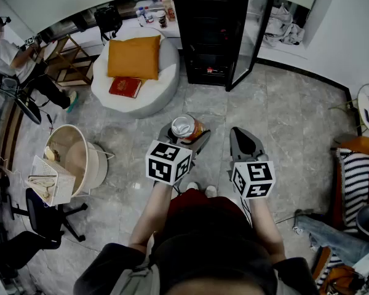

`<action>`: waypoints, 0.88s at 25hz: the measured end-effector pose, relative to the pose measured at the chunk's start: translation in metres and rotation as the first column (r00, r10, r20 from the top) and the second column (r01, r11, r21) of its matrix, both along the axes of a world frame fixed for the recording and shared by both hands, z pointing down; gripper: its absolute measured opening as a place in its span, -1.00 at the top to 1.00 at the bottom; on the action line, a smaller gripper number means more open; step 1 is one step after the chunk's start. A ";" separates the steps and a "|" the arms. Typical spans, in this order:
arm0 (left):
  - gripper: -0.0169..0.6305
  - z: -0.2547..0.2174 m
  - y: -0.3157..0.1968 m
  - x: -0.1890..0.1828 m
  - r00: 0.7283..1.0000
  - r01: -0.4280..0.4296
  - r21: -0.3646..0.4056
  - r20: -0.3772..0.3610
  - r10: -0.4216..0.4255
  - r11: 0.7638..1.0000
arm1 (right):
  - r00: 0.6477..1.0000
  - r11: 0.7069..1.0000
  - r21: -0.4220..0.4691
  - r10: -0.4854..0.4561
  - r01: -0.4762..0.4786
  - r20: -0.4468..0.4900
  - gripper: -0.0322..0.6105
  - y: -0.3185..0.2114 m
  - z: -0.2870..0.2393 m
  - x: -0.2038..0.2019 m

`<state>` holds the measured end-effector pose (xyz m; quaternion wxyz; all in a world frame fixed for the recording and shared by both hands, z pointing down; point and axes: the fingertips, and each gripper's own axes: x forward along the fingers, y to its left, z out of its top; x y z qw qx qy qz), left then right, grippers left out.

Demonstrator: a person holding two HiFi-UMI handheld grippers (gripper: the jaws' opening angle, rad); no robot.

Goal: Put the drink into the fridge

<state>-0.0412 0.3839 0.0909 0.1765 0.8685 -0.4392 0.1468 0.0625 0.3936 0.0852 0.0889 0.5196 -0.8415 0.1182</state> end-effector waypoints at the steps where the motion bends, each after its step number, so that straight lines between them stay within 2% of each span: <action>1: -0.12 0.001 0.000 0.000 1.000 -0.003 -0.001 0.002 0.003 1.000 | 1.000 1.000 0.001 -0.001 0.001 0.000 0.84 0.000 0.000 -0.001; 11: -0.12 0.004 -0.001 0.001 1.000 0.001 -0.001 0.029 -0.001 1.000 | 0.999 0.999 0.006 -0.033 0.033 0.012 0.84 -0.002 0.001 -0.006; 22: -0.12 0.006 -0.007 0.004 0.999 0.019 0.004 0.036 -0.019 1.000 | 0.999 1.000 0.011 -0.026 0.025 0.022 0.84 -0.011 0.002 0.006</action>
